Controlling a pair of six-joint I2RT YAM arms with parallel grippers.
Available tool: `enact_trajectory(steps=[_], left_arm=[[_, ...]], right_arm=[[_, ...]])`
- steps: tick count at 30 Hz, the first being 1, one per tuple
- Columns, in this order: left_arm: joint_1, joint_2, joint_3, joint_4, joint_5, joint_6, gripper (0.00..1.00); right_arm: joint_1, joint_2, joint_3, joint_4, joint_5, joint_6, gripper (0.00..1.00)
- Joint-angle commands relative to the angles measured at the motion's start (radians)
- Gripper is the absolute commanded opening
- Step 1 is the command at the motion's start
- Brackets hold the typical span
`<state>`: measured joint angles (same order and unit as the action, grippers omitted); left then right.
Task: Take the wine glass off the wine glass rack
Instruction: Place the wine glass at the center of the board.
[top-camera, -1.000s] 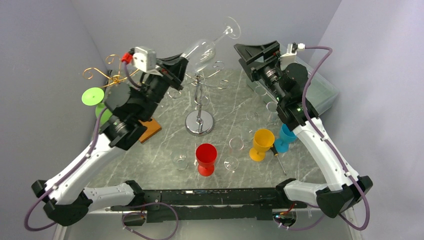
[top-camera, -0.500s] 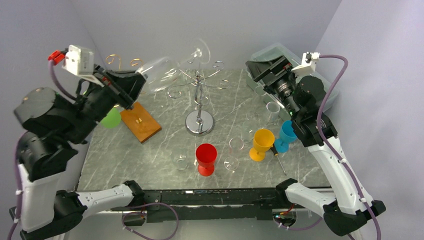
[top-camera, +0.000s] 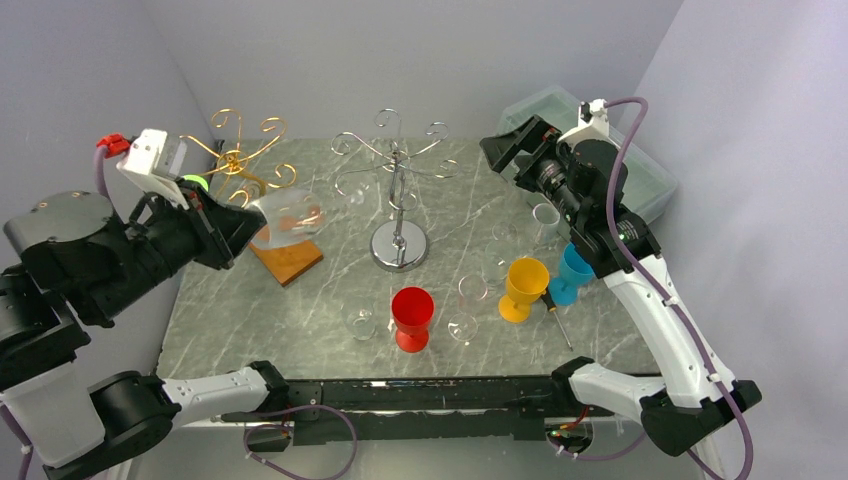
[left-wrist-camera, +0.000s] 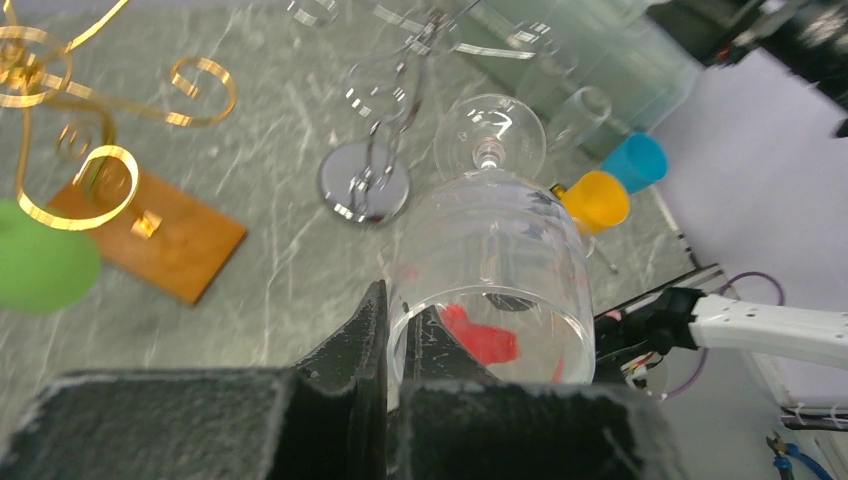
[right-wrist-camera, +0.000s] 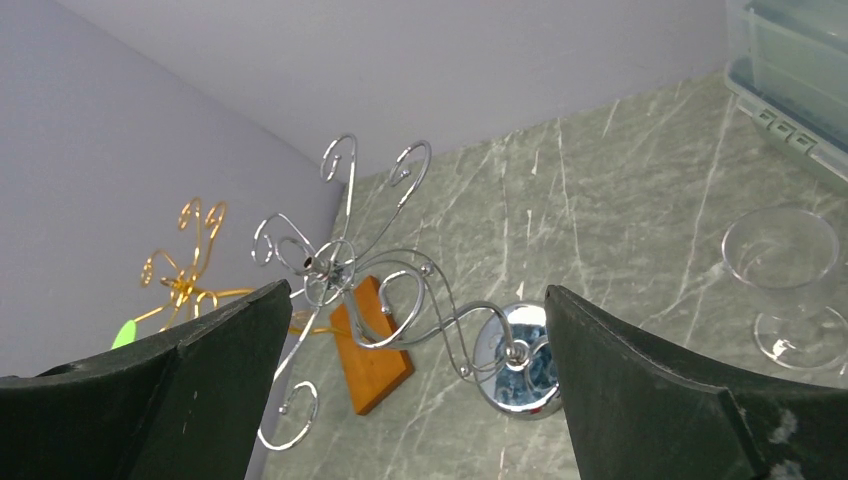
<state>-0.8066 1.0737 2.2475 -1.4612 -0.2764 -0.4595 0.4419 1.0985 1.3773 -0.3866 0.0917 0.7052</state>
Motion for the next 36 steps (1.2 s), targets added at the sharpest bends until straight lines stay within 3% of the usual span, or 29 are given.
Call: enact_trajectory(steps=[1, 12, 27, 32, 36], left_arm=[[-0.003, -0.007, 0.013, -0.170, -0.127, -0.133, 0.00], [-0.001, -0.090, -0.218, -0.220, -0.252, -0.254, 0.00], [0.009, -0.025, -0.509, -0.223, -0.313, -0.295, 0.00], [0.084, 0.008, -0.576, -0.209, -0.288, -0.265, 0.00], [0.230, 0.022, -0.636, -0.128, -0.179, -0.123, 0.00]], right_arm=[[-0.003, 0.006, 0.052, -0.024, -0.013, -0.056, 1.00], [-0.003, 0.005, 0.045, -0.052, -0.029, -0.092, 1.00], [-0.003, -0.014, 0.011, -0.067, -0.087, -0.098, 1.00], [-0.003, -0.017, -0.011, -0.067, -0.127, -0.098, 1.00], [-0.003, -0.016, -0.013, -0.074, -0.136, -0.102, 1.00]])
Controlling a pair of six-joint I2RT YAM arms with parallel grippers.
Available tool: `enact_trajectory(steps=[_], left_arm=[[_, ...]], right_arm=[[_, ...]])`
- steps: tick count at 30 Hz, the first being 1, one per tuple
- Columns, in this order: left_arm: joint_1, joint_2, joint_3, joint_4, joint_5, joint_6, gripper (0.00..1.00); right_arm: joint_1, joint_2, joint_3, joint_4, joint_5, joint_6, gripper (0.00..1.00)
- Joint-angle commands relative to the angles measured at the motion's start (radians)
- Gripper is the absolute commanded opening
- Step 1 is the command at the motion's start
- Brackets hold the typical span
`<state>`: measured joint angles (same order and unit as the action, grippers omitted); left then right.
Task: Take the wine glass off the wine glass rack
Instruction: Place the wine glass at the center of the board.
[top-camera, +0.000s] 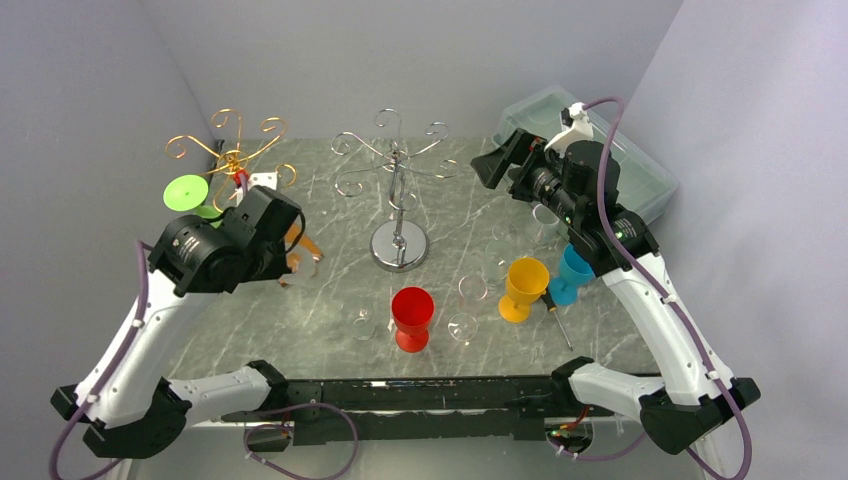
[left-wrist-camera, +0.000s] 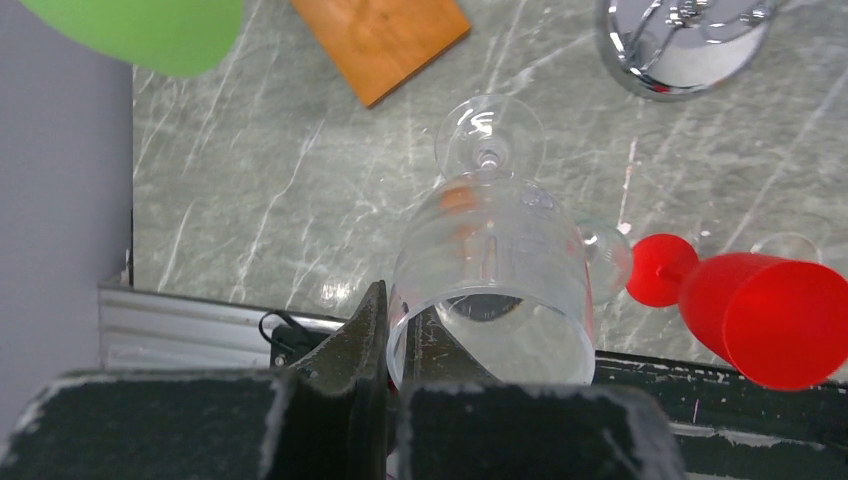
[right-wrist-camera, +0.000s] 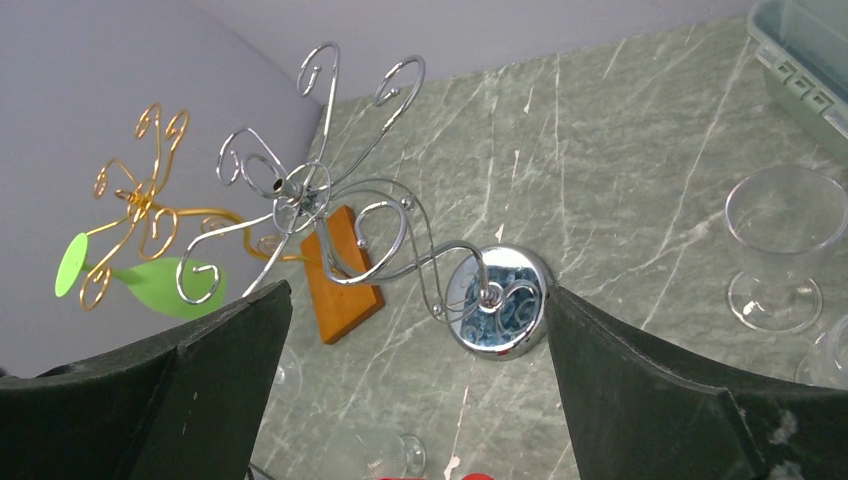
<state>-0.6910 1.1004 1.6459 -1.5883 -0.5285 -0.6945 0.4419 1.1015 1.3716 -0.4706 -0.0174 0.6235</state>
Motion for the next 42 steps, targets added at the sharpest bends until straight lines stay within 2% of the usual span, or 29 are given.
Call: enact_trajectory(steps=[1, 3, 5, 13, 27, 42], left_arm=[[0.187, -0.003, -0.059, 0.034, 0.147, 0.154, 0.00], [0.288, -0.002, -0.105, 0.095, 0.253, 0.221, 0.00], [0.343, 0.008, -0.134, 0.125, 0.312, 0.262, 0.00], [0.422, 0.065, -0.175, 0.126, 0.396, 0.325, 0.00], [0.445, 0.098, -0.347, 0.241, 0.435, 0.313, 0.00], [0.443, 0.097, -0.454, 0.321, 0.384, 0.274, 0.00]], right_arm=[[-0.004, -0.019, -0.008, 0.010, -0.030, -0.022, 1.00], [-0.003, -0.017, -0.008, 0.008, -0.032, -0.024, 1.00], [-0.003, -0.017, -0.007, 0.002, -0.032, -0.028, 1.00], [-0.004, -0.007, -0.017, 0.000, -0.047, -0.034, 1.00], [-0.004, 0.007, -0.046, 0.015, -0.089, -0.036, 1.00], [-0.003, -0.002, -0.078, 0.033, -0.102, -0.027, 1.00]])
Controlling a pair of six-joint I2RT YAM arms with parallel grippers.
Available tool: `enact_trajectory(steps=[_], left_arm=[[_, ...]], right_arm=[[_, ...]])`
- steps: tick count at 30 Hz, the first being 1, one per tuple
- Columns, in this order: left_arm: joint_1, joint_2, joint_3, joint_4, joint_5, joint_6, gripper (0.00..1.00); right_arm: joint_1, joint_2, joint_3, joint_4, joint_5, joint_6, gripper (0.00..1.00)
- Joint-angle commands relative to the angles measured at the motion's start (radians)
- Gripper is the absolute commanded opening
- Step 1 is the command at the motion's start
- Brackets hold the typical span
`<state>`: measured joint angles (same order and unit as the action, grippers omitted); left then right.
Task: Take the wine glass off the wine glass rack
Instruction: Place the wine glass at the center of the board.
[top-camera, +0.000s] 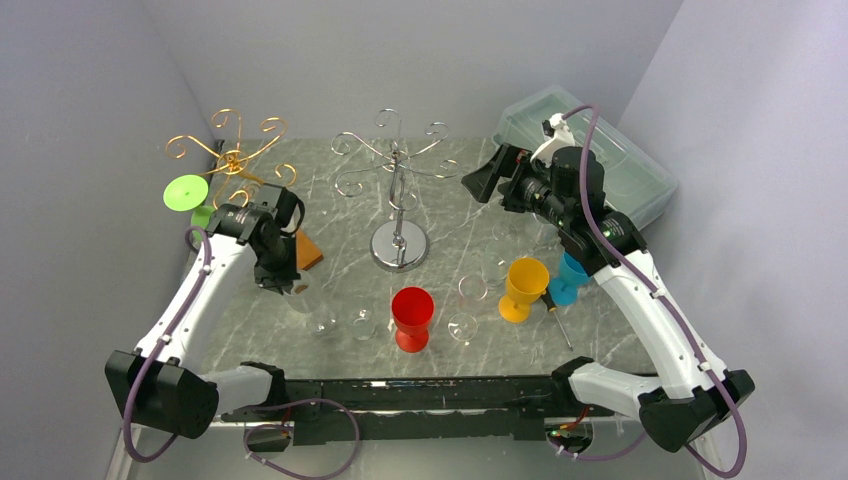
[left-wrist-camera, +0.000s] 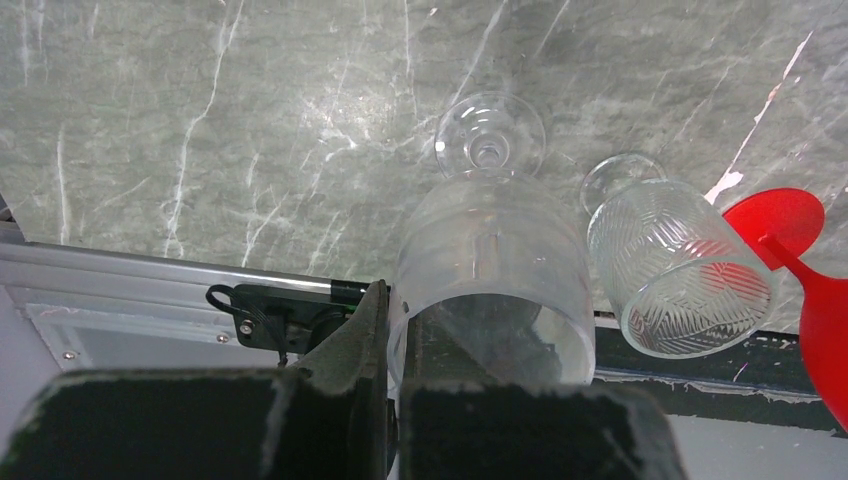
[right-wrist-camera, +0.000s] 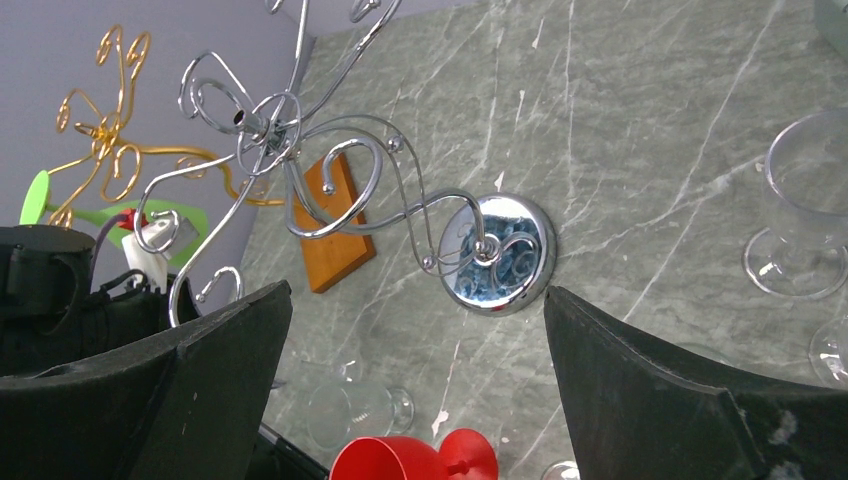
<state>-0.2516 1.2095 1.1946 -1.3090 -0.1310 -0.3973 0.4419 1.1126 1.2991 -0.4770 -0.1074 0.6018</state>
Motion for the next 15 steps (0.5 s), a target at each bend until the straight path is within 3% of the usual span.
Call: enact_trajectory(steps=[1, 7, 15], left_arm=[[0.003, -0.015, -0.004, 0.046, -0.010, -0.024, 0.02], [0.004, -0.030, 0.004, 0.034, -0.012, -0.022, 0.18], [0.004, -0.039, 0.033, 0.015, -0.008, -0.014, 0.31]], right_arm=[[-0.003, -0.014, -0.007, 0.041, -0.013, -0.005, 1.00], [-0.003, -0.017, -0.008, 0.042, -0.014, -0.001, 1.00], [-0.003, -0.016, -0.008, 0.046, -0.017, 0.006, 1.00]])
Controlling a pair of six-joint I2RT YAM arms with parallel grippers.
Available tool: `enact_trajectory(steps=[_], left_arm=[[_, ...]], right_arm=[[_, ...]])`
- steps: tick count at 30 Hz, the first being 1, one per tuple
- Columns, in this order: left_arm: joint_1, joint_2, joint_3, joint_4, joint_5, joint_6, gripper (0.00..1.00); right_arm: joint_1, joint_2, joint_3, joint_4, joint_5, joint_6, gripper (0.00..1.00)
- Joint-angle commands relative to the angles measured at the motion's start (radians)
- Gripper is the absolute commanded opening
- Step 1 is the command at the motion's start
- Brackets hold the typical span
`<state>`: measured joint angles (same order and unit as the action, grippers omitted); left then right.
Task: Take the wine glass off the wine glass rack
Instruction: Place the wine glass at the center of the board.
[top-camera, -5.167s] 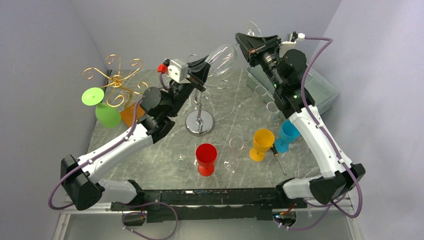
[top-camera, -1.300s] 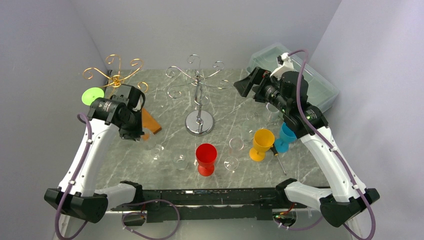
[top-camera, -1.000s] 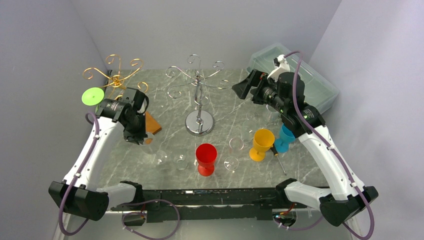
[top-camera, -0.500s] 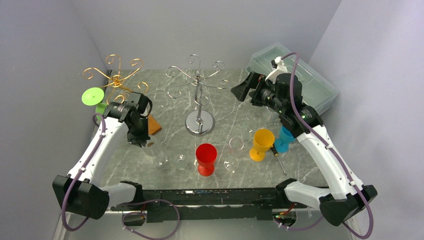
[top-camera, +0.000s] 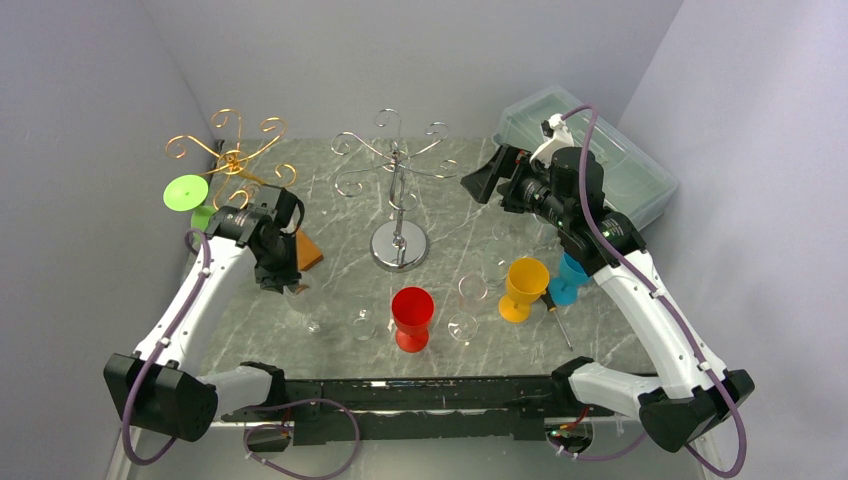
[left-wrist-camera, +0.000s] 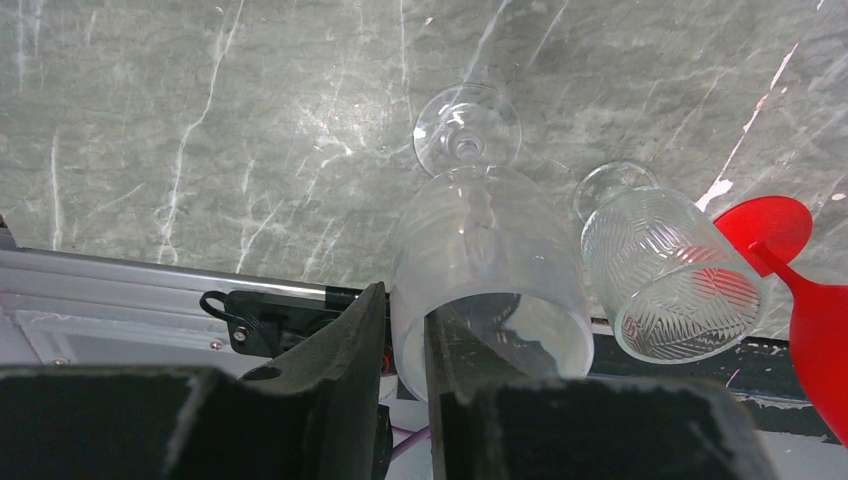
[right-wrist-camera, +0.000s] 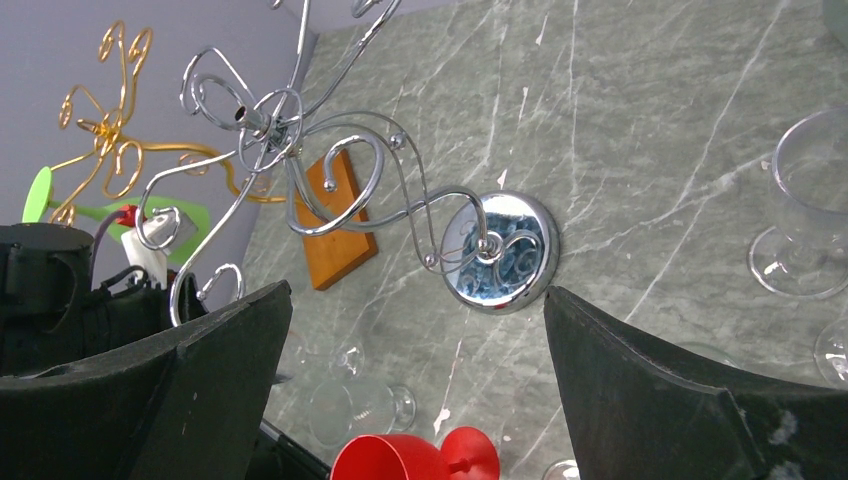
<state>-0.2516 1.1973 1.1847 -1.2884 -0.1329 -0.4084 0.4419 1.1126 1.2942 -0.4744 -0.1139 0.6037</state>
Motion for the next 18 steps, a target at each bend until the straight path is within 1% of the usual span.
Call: enact_trajectory(steps=[1, 12, 18], left_arm=[[0.004, -0.028, 0.047, -0.008, -0.004, -0.001, 0.32], [0.004, -0.047, 0.131, -0.034, 0.019, 0.010, 0.46], [0.003, -0.048, 0.228, -0.049, 0.066, 0.018, 0.54]], right_arm=[[-0.003, -0.018, -0.003, 0.043, -0.009, 0.003, 1.00], [-0.003, -0.017, 0.009, 0.037, -0.007, -0.001, 1.00], [-0.003, -0.014, 0.021, 0.033, -0.009, 0.000, 1.00]])
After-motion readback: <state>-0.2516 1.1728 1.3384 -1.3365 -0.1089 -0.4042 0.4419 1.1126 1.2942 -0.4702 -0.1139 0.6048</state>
